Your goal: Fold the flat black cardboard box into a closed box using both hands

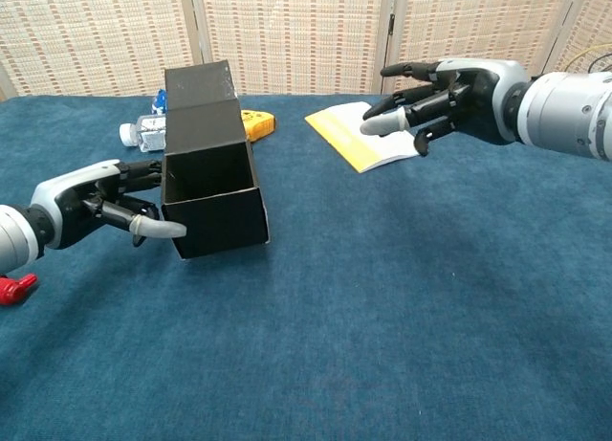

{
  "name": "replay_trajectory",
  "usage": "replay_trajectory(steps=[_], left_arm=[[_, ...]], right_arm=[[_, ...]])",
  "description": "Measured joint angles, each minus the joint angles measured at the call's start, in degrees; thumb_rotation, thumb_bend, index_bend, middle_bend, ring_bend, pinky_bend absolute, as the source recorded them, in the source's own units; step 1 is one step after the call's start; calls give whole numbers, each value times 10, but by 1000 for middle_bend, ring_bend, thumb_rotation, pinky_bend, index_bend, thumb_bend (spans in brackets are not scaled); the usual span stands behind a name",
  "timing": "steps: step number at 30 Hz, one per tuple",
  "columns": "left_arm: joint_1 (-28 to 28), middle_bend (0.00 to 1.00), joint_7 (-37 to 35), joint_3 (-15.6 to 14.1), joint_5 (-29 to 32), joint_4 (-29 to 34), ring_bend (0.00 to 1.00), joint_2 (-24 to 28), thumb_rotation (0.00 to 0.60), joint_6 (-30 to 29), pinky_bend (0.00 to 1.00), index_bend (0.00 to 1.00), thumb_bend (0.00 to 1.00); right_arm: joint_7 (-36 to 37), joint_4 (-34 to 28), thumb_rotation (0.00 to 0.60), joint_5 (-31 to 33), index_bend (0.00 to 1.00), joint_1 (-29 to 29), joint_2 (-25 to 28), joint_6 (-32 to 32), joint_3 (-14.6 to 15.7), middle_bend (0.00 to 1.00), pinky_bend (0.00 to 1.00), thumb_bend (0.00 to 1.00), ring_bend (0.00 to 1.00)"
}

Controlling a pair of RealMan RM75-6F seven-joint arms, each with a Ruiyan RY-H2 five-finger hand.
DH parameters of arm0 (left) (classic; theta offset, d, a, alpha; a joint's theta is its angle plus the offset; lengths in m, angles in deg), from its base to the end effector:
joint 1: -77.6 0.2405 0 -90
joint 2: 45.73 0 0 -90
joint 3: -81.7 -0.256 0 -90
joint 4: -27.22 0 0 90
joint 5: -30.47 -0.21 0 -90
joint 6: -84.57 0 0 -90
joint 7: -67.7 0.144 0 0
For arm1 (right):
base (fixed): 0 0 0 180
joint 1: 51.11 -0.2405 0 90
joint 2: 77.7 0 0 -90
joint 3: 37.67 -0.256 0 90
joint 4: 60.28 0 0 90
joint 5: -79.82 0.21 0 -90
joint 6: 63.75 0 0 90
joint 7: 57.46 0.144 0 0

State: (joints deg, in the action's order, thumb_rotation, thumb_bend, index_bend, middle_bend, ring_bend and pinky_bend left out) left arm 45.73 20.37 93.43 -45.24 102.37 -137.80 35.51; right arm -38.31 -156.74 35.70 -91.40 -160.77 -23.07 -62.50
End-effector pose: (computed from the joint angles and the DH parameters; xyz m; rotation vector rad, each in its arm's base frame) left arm -0.2122 0.3222 -0.0322 -1.2430 -2.0274 -1.3867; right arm -0.1154 -0.3544 0.0098 1.2463 -2.0975 1.3308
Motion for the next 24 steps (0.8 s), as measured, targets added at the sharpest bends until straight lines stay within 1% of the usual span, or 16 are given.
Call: replay_trajectory(steps=[2,5,8,9,11,12,14,15,17,18,20,21,24], left_arm=[[-1,419,-28,-9,-33,1,650,12,600,-6,679,347,109],[-2,419,-56,-26,-79,3,648,30,600,-20,678,347,109],[-4,419,-75,-43,-110,13,646,46,600,-41,674,350,109],[-4,419,-79,-48,-118,20,645,52,600,-48,673,352,109],[-6,419,-83,-53,-128,31,645,58,600,-56,671,352,109],[-8,419,-83,-56,-132,36,645,61,600,-57,670,352,109],[-12,419,-82,-62,-139,47,645,66,600,-59,669,352,109],[-15,419,-80,-65,-140,50,644,68,600,-59,669,352,109],[-20,419,-73,-69,-142,55,645,69,600,-57,669,352,109],[-22,419,-69,-70,-143,57,645,69,600,-56,669,352,109],[-27,418,-59,-72,-142,61,645,67,600,-54,668,352,109],[-29,419,-55,-72,-140,63,645,66,600,-53,668,352,109],[-35,419,-46,-73,-132,67,645,64,600,-49,668,352,109]], right_arm=[[44,3,600,0,0,5,3,-42,-11,160,272,7,151],[124,14,600,-6,0,17,1,-112,-37,87,197,6,82],[205,33,600,-19,0,32,-11,-191,-75,29,160,7,24],[233,44,600,-26,0,39,-20,-224,-94,21,158,6,17],[264,61,600,-37,0,50,-39,-273,-127,2,145,4,1],[277,74,600,-43,0,57,-54,-305,-150,0,140,2,0],[288,93,600,-49,0,69,-80,-353,-187,0,128,0,0],[291,106,600,-52,0,76,-98,-385,-212,0,126,0,0],[287,128,600,-51,0,84,-128,-433,-252,0,126,0,0],[279,145,600,-49,0,89,-148,-465,-277,0,126,0,0],[257,171,600,-41,0,94,-178,-511,-316,0,126,0,0],[237,188,600,-33,0,95,-195,-537,-340,0,126,0,0],[174,231,600,-10,0,94,-234,-586,-387,0,126,0,0]])
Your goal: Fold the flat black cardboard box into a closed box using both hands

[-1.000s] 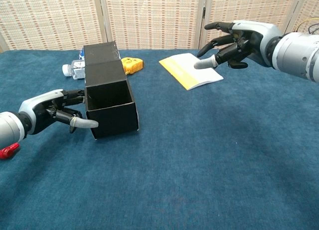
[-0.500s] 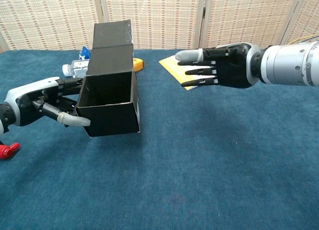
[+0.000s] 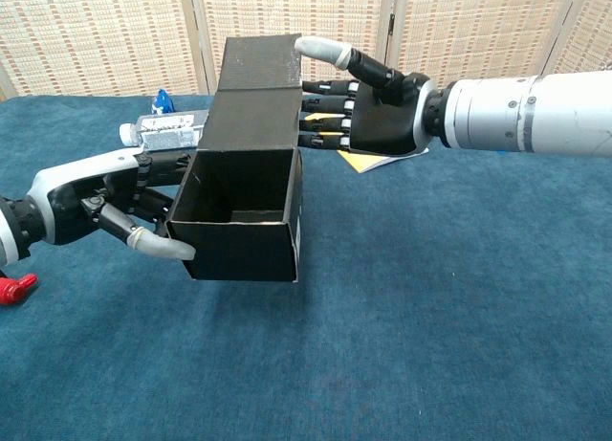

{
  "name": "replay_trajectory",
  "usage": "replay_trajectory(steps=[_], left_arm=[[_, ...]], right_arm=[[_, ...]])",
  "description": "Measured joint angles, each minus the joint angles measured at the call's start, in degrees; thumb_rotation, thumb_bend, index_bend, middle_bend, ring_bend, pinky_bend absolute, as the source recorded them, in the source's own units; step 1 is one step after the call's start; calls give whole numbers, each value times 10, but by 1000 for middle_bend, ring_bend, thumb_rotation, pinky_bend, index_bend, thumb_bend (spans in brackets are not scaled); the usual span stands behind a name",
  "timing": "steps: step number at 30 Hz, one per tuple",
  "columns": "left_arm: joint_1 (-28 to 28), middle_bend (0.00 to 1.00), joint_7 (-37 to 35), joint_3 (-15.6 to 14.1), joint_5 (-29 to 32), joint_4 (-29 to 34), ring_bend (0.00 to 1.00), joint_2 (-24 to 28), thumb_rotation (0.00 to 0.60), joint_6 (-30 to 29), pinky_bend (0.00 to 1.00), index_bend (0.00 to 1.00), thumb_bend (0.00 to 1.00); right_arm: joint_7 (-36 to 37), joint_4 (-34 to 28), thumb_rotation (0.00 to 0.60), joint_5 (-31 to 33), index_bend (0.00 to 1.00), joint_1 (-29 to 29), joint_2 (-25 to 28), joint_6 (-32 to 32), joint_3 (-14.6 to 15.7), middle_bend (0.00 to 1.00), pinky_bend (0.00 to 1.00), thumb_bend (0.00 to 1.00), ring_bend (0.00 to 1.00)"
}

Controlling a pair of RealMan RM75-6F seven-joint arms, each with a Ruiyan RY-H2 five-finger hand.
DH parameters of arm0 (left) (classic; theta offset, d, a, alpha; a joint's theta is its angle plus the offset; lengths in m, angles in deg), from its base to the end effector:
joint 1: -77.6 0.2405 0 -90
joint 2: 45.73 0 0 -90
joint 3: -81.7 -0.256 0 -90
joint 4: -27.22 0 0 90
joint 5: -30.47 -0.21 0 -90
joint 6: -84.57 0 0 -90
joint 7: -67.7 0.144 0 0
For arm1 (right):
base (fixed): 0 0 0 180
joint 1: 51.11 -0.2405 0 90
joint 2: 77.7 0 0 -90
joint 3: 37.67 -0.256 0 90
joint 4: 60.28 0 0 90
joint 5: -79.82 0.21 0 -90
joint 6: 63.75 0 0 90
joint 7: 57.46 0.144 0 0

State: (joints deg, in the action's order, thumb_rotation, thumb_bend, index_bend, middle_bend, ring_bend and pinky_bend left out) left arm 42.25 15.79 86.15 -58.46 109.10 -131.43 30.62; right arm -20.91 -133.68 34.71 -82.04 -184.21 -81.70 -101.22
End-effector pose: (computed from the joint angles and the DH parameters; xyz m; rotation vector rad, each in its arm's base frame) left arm -0.1808 0.2983 -0.0178 -1.6146 -1.9709 -1.4191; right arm -0.0735 -0.3841 -0.0247 -0.6054 2.4582 -1.1019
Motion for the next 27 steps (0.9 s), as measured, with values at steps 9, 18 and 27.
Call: replay_trajectory(steps=[9,18,27], left_arm=[[-12,419,4,6,42,5,645,7,600,28,668,347,109],[-25,419,0,19,74,20,642,27,600,57,668,334,109],[-32,419,38,26,94,28,639,30,600,66,668,326,109]], right_arm=[[-160,63,600,66,0,-18,-44,-127,-51,0,126,0,0],[-274,49,600,94,0,-28,14,-226,-41,8,115,0,0],[-313,-19,600,72,0,-38,72,-150,-4,66,115,0,1]])
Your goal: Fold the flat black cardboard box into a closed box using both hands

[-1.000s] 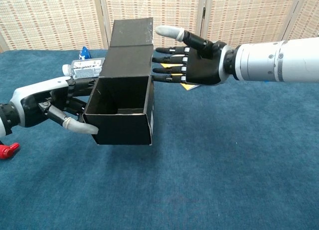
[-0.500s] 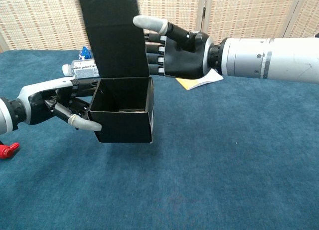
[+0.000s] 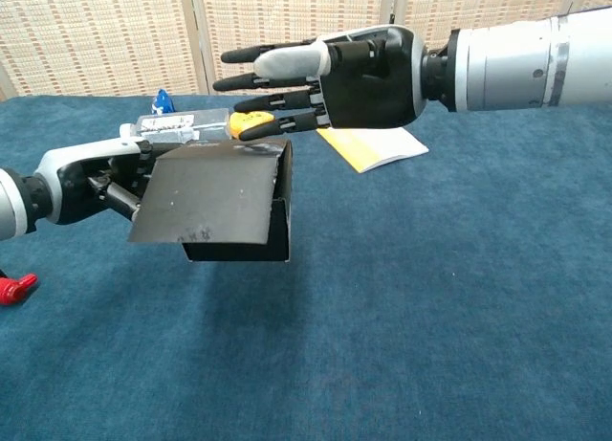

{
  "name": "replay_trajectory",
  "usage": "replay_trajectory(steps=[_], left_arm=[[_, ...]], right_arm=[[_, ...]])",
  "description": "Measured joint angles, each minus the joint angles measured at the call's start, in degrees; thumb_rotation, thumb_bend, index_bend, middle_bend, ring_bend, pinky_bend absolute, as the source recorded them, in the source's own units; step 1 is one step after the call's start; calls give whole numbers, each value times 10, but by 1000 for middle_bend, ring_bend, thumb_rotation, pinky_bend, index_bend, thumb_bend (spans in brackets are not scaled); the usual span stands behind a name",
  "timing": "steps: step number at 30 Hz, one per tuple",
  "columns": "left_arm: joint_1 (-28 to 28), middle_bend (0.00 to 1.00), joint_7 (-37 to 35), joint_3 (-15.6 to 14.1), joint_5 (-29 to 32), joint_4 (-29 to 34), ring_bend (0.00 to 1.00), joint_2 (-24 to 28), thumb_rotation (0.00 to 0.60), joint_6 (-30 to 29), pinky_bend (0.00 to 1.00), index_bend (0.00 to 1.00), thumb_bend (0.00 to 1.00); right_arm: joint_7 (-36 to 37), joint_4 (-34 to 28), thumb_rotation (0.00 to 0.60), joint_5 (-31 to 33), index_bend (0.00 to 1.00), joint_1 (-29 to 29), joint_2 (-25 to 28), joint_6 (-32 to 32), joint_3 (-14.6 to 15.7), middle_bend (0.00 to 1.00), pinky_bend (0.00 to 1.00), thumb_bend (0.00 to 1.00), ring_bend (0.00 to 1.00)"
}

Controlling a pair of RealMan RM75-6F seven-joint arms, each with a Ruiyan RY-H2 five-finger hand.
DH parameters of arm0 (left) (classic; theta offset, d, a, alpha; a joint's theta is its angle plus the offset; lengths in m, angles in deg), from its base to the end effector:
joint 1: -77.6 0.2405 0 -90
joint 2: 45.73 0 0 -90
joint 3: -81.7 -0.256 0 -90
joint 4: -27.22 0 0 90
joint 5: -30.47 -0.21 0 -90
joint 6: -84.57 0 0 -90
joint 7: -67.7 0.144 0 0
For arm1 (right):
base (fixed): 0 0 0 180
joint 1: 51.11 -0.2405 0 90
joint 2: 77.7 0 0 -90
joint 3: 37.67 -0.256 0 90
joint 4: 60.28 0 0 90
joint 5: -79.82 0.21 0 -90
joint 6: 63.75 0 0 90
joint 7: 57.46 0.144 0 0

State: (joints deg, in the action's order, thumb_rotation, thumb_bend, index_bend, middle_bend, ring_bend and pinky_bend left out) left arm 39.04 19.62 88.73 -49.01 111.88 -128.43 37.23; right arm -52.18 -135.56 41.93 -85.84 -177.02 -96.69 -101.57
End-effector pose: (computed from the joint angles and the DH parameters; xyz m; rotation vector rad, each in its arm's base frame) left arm -0.1768 0.3207 -0.0080 -1.5418 -2.0033 -1.3190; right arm -0.0422 -0.3703 0.0068 -1.4380 2.1425 -1.0476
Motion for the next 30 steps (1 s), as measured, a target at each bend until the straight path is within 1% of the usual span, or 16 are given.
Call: replay_trajectory(steps=[2,5,8,11,12,15,17,18,21,24,30], left_arm=[[-1,419,18,3,11,2,638,-3,600,0,668,324,109],[-1,418,48,8,32,4,637,-8,600,1,668,321,109],[-2,419,80,14,57,4,636,-17,600,2,668,320,109],[-1,419,112,20,87,3,636,-28,600,1,668,318,109],[-1,419,121,22,96,3,636,-31,600,1,668,318,109],[1,418,148,27,120,0,636,-41,600,-1,667,318,109],[3,418,166,29,134,-3,636,-48,600,-3,657,318,109],[5,419,173,29,141,-4,635,-51,600,-3,646,317,109],[9,419,189,32,163,-8,628,-61,600,-4,633,316,109],[13,419,207,33,174,-11,601,-68,600,-6,632,314,109],[19,419,243,33,191,-14,485,-74,600,-6,608,289,109]], right_arm=[[0,-13,600,-11,0,-8,9,33,14,84,119,0,12],[4,-32,600,-33,0,-30,24,96,46,111,141,0,44],[13,-48,600,-59,0,-63,38,166,90,141,171,0,76],[22,-60,600,-87,12,-105,52,237,145,166,181,0,93],[25,-65,600,-97,18,-122,57,265,168,171,182,0,96],[27,-78,600,-120,70,-160,71,336,220,198,184,0,107],[23,-87,600,-131,90,-178,78,379,250,209,184,0,108],[19,-94,600,-137,94,-190,83,407,270,210,184,0,108],[4,-110,600,-143,109,-217,93,473,319,211,184,0,108],[-17,-125,600,-142,122,-240,99,530,358,215,184,0,108],[-75,-143,600,-126,130,-281,106,608,419,224,184,0,108]])
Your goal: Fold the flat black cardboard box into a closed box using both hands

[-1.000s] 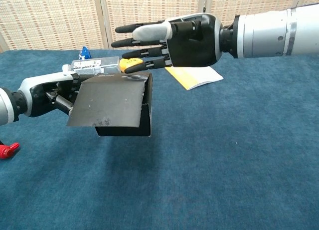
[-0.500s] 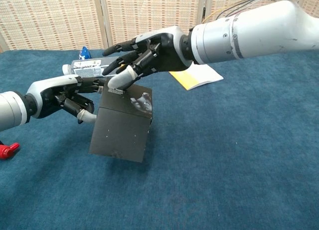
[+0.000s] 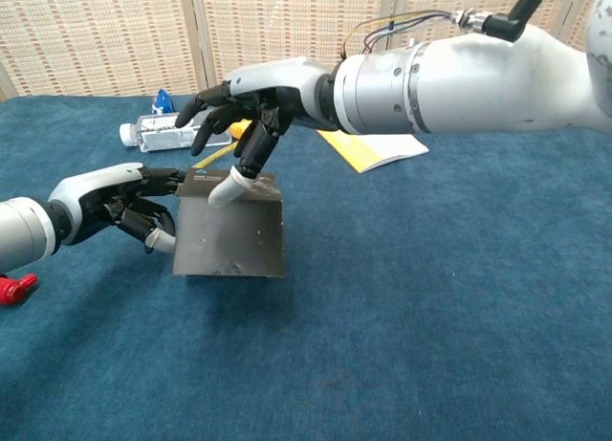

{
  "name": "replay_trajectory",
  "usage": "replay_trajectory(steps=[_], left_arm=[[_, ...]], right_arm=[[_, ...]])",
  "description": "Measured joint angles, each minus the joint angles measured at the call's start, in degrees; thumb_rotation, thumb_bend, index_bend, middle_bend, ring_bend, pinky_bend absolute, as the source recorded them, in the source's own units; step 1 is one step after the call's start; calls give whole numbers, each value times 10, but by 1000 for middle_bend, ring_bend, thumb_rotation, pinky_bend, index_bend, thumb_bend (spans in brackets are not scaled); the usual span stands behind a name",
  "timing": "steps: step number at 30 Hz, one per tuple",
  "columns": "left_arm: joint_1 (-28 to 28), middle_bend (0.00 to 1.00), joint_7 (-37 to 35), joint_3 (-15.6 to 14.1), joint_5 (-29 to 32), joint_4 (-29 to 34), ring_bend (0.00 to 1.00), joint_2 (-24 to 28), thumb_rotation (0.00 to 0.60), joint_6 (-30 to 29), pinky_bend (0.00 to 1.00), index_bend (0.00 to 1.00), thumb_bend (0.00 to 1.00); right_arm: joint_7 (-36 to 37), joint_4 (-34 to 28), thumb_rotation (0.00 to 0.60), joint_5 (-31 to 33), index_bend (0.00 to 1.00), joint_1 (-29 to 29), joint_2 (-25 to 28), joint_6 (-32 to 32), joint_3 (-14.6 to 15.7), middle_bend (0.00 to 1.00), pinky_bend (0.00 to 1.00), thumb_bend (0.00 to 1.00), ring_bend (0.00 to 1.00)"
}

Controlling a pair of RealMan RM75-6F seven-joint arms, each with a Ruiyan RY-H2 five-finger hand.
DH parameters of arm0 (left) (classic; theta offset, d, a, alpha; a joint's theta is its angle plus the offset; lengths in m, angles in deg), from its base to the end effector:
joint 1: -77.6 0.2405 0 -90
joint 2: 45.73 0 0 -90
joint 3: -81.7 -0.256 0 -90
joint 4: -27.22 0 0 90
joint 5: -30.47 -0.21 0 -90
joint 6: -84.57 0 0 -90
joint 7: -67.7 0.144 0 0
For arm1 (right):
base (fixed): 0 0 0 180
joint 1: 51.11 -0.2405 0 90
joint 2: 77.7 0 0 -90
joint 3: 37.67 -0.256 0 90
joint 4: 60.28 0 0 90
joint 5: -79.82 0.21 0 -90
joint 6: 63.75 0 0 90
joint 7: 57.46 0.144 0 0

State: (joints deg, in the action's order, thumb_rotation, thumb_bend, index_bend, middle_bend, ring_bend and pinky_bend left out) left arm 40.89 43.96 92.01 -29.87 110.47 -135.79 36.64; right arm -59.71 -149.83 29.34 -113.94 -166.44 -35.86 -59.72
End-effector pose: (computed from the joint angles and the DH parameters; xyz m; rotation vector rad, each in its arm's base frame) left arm -0.1895 0.3218 -0.0366 -1.3979 -1.8894 -1.1737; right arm 0.0148 -0.3537 -0.0456 2.2075 -1.4780 1.1070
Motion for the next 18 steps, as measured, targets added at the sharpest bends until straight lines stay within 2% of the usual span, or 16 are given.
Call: replay_trajectory(steps=[5,6,7,9,11,15,18], left_arm=[[3,410,21,-5,5,4,304,6,600,12,479,242,109],[4,397,23,-6,5,5,257,7,600,13,445,234,109],[6,376,24,-6,5,7,260,8,600,13,408,223,109],[8,330,26,-5,3,10,202,9,600,14,344,202,109],[9,281,30,-6,0,12,84,11,600,16,283,172,109],[10,211,34,-7,-3,22,25,19,600,23,220,97,109],[13,109,41,-9,-9,29,0,22,600,20,188,23,109]], right_arm=[[-38,-4,600,28,153,-25,-3,39,36,238,185,0,109],[-47,-4,600,32,157,-29,-5,47,43,240,185,0,109],[-54,-4,600,34,161,-32,-6,54,47,245,185,0,111],[-70,-2,600,36,167,-38,-11,68,57,251,188,4,113],[-87,-1,600,36,172,-43,-18,82,67,256,193,9,114],[-131,6,600,41,188,-53,-38,121,89,266,203,10,118],[-157,11,600,46,197,-57,-56,150,100,269,208,11,121]])
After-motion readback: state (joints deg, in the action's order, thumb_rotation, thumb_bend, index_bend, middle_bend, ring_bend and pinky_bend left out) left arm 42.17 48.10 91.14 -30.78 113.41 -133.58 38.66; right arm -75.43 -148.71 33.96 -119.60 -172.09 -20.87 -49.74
